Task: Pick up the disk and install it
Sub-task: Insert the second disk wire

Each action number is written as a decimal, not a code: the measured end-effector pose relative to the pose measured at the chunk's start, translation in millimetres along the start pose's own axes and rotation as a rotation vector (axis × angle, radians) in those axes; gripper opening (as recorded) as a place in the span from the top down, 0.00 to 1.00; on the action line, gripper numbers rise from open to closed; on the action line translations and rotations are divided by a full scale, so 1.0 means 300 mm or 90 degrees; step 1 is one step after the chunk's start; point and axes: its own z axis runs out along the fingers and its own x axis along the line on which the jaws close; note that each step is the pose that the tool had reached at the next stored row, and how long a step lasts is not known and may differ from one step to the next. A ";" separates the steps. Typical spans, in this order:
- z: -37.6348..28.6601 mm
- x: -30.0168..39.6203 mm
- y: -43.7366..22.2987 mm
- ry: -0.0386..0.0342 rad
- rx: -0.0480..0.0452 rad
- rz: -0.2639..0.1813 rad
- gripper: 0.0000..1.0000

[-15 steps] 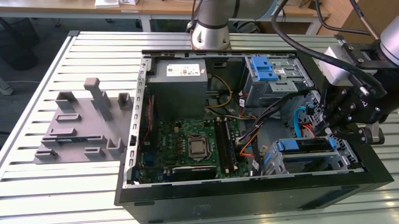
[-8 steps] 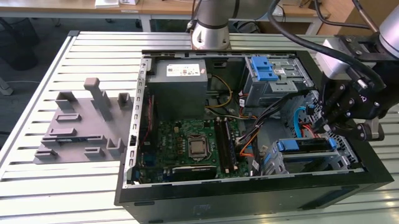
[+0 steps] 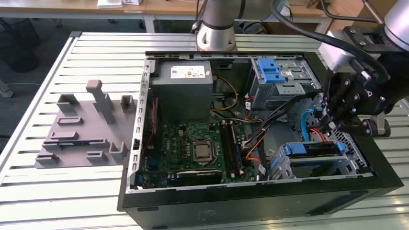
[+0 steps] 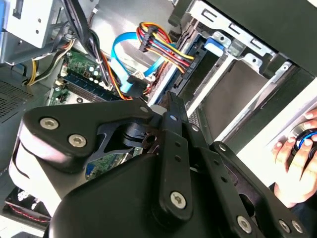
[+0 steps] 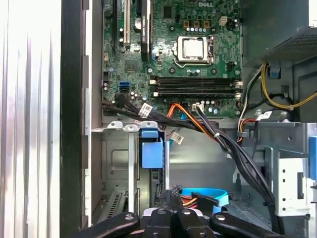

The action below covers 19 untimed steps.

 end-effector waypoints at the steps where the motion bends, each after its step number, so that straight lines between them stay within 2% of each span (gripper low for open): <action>1: -0.004 -0.005 0.001 0.0000 0.0000 0.000 0.89; 12: -0.045 -0.042 0.011 -0.0001 0.0015 0.000 0.89; 19: -0.049 -0.078 0.011 0.0000 0.0019 0.000 0.89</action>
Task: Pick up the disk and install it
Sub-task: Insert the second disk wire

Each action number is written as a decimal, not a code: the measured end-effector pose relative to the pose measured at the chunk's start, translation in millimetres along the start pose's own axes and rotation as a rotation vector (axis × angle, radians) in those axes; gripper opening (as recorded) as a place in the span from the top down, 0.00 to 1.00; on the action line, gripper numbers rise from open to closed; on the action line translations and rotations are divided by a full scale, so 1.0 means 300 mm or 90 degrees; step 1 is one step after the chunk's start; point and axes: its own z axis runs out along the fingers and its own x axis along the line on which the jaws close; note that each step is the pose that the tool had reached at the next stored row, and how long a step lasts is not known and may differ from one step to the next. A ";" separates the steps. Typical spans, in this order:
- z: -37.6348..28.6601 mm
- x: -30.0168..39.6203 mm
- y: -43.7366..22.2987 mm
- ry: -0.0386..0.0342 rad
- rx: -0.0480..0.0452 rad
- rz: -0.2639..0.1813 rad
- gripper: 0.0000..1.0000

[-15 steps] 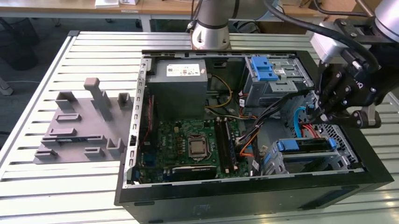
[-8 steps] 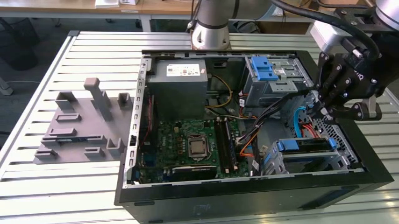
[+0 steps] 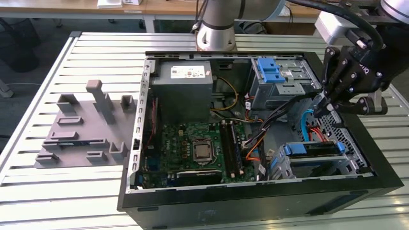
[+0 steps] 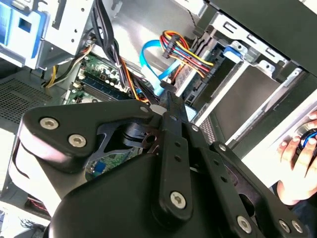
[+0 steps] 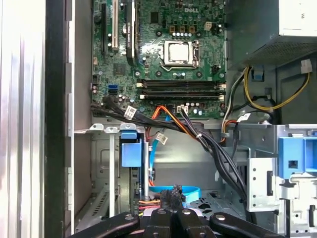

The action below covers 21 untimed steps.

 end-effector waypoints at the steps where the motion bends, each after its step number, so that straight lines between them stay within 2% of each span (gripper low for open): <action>1: 0.000 -0.005 0.000 0.0000 0.0000 0.000 0.89; 6: 0.000 -0.024 0.000 0.0001 0.0000 0.000 0.89; 11: 0.001 -0.029 0.000 0.0012 0.0000 0.000 0.89; 15: 0.006 -0.033 0.000 0.0059 0.0001 0.000 0.89; 16: 0.008 -0.034 0.000 0.0076 0.0001 0.000 0.83; 21: 0.017 -0.040 0.000 0.0154 0.0001 0.000 0.82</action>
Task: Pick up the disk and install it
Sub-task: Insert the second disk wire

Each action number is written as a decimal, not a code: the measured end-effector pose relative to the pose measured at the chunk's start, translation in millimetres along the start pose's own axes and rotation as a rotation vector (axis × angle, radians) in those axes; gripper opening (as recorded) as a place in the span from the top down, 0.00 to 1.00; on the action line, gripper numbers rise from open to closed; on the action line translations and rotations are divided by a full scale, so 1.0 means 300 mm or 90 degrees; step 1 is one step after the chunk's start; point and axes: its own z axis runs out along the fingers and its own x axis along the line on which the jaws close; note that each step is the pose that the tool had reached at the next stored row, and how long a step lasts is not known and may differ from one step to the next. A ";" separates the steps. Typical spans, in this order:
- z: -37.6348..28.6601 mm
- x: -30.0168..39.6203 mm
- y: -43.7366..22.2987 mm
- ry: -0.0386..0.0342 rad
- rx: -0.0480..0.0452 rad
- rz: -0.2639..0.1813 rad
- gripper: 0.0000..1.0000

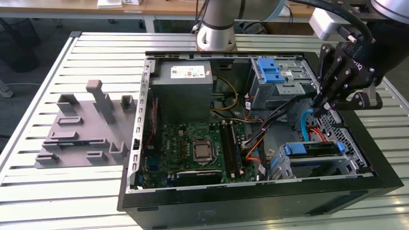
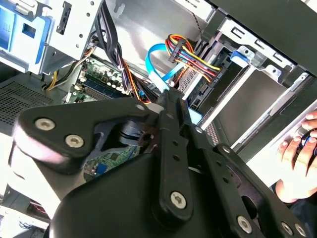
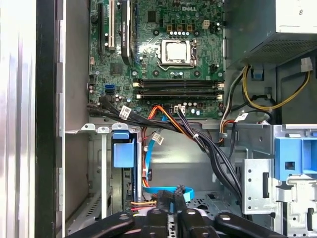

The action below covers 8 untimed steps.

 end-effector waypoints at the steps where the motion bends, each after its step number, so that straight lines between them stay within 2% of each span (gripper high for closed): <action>1: 0.001 -0.002 0.000 0.0011 0.0000 0.000 0.82; 2: 0.002 -0.003 0.000 0.0022 0.0000 0.000 0.75; 8: 0.001 -0.007 0.000 0.0039 0.0000 0.000 0.75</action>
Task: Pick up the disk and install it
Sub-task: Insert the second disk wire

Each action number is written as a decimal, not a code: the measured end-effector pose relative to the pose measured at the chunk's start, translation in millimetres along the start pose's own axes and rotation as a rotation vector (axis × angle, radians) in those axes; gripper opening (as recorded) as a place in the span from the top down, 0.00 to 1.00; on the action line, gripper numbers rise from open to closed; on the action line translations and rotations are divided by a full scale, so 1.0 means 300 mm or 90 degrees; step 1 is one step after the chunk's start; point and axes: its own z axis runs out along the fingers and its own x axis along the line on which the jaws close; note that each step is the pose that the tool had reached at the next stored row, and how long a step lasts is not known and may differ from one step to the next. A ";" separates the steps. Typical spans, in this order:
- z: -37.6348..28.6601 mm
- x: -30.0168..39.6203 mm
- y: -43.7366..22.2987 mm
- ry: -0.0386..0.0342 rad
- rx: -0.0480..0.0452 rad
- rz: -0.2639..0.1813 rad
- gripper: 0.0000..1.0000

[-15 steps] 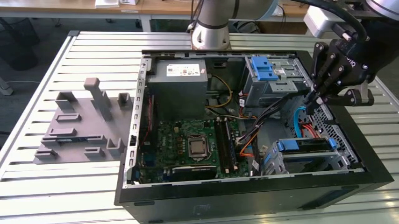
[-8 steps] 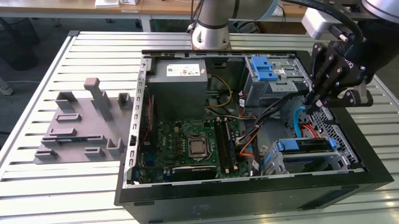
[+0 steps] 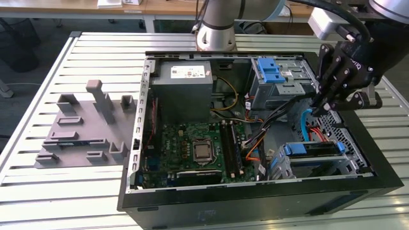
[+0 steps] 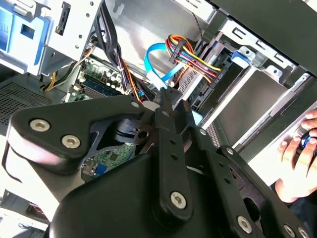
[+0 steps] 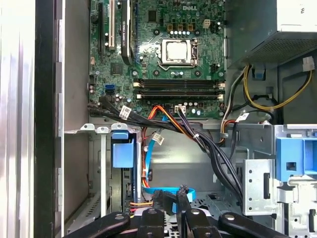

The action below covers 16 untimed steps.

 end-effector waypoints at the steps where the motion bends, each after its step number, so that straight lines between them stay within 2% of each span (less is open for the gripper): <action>1: -0.003 0.000 0.000 -0.0001 0.0000 0.000 0.75; 5: -0.011 -0.002 0.000 0.0011 0.0000 0.000 0.75; 7: -0.011 -0.006 0.000 0.0070 0.0001 0.000 0.75; 8: -0.009 -0.009 0.000 0.0088 0.0001 0.000 0.75; 14: 0.009 -0.021 0.000 0.0118 0.0001 0.000 0.75; 16: 0.017 -0.023 0.000 0.0144 0.0001 0.000 0.75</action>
